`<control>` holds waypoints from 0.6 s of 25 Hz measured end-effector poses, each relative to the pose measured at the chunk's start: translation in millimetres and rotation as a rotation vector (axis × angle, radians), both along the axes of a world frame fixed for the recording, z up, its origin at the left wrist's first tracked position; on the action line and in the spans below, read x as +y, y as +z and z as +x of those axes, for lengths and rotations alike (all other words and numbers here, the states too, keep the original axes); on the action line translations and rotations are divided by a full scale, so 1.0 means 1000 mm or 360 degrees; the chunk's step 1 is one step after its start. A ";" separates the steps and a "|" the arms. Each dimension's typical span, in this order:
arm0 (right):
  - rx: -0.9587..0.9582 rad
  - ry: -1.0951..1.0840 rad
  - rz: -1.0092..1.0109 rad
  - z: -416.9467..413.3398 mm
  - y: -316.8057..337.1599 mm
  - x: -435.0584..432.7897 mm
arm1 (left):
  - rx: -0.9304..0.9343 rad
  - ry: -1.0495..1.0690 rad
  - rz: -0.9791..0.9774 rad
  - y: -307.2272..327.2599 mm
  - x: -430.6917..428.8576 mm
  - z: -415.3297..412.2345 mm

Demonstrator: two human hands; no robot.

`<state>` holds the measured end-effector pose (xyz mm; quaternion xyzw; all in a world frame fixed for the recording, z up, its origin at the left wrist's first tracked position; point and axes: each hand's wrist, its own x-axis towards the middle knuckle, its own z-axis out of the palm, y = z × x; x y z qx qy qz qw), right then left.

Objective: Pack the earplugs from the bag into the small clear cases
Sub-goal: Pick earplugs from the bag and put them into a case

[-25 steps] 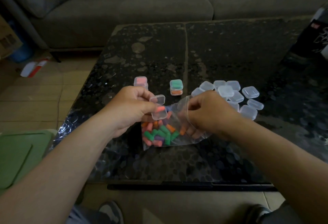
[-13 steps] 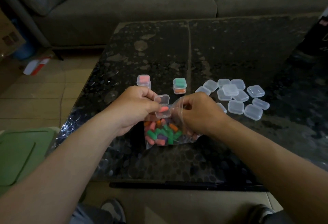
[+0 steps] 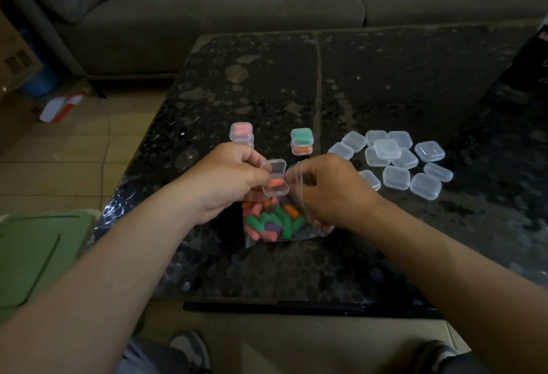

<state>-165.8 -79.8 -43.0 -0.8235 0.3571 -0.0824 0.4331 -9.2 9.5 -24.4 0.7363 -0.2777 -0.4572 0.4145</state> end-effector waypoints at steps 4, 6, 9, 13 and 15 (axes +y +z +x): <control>0.0117 0.0018 -0.0144 0.001 0.004 -0.002 | 0.0013 0.0008 -0.0020 0.000 0.000 -0.002; 0.0166 -0.0009 -0.0096 0.000 0.006 -0.003 | 0.0008 0.0003 -0.0006 0.000 -0.001 -0.001; 0.0219 -0.0045 0.0025 -0.001 0.008 -0.003 | -0.0037 -0.0021 0.0019 -0.001 -0.001 0.002; 0.0183 -0.0018 0.0087 -0.004 0.011 -0.004 | -0.0027 -0.0034 0.0026 -0.001 -0.001 0.002; 0.0154 -0.0048 0.0167 -0.004 0.010 -0.004 | -0.0040 -0.0047 0.0033 -0.001 -0.001 0.003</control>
